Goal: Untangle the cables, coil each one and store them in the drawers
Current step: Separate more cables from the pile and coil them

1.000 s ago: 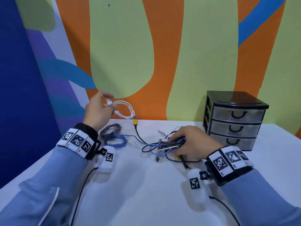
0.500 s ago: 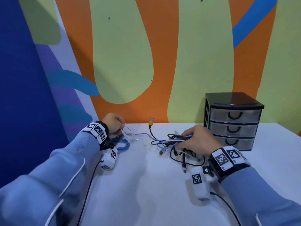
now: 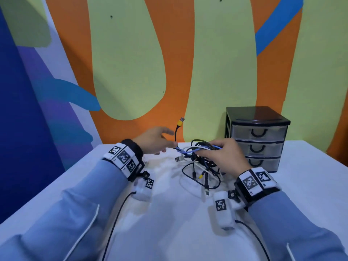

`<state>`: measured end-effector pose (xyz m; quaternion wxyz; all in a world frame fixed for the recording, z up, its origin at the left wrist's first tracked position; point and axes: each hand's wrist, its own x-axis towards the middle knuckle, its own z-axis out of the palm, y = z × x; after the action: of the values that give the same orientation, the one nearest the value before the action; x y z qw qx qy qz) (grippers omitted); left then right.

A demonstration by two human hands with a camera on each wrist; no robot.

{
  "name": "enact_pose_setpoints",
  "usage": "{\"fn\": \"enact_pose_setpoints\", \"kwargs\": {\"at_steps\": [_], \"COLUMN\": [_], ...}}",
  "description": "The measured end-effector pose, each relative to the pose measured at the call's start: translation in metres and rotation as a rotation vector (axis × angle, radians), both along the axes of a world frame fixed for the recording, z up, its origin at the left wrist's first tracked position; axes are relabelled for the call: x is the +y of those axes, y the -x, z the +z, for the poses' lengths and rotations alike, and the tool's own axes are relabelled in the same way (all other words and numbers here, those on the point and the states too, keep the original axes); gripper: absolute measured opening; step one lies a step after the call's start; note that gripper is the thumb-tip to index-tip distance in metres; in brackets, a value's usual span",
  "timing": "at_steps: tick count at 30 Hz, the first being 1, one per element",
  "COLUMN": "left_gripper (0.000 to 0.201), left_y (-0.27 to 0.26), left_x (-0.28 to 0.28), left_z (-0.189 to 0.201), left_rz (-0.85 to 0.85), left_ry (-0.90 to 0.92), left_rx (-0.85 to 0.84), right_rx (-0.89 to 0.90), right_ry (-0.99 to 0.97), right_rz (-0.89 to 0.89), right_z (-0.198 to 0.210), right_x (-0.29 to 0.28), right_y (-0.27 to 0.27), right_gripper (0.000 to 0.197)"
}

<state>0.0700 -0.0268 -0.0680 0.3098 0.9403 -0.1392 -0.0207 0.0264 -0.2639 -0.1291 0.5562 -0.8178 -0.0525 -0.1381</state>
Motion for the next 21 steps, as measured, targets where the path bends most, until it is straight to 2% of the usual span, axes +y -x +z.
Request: {"fn": "enact_pose_setpoints", "kwargs": {"at_steps": [2, 5, 8, 10, 14, 18, 21], "left_gripper": [0.029, 0.026, 0.030, 0.035, 0.039, 0.028, 0.037], "left_y": [-0.002, -0.004, -0.002, 0.001, 0.009, 0.016, 0.021], "left_x": [-0.012, -0.020, -0.021, -0.017, -0.006, 0.000, -0.002], "left_z": [-0.009, -0.025, -0.033, -0.032, -0.026, -0.026, -0.025], "left_rz": [0.026, 0.057, 0.150, 0.249, 0.257, 0.143, 0.141], "left_ry": [0.101, 0.354, 0.667, 0.779, 0.804, 0.854, 0.874], "left_rx": [0.003, 0.022, -0.061, -0.132, -0.181, 0.072, 0.108], "right_rx": [-0.040, -0.068, -0.085, -0.069, 0.016, 0.105, 0.113], "right_ry": [-0.083, -0.152, -0.266, -0.393, -0.648, -0.714, -0.729], "right_rz": [0.053, 0.071, 0.040, 0.045, 0.115, 0.215, 0.230], "right_z": [0.001, 0.001, 0.001, 0.002, 0.006, 0.006, -0.001], "right_x": [-0.002, -0.008, -0.011, -0.010, -0.005, 0.000, 0.004], "right_y": [0.003, 0.002, -0.001, -0.003, 0.000, 0.005, 0.002], "right_gripper": [0.010, 0.004, 0.011, 0.021, 0.016, 0.022, 0.037]}}
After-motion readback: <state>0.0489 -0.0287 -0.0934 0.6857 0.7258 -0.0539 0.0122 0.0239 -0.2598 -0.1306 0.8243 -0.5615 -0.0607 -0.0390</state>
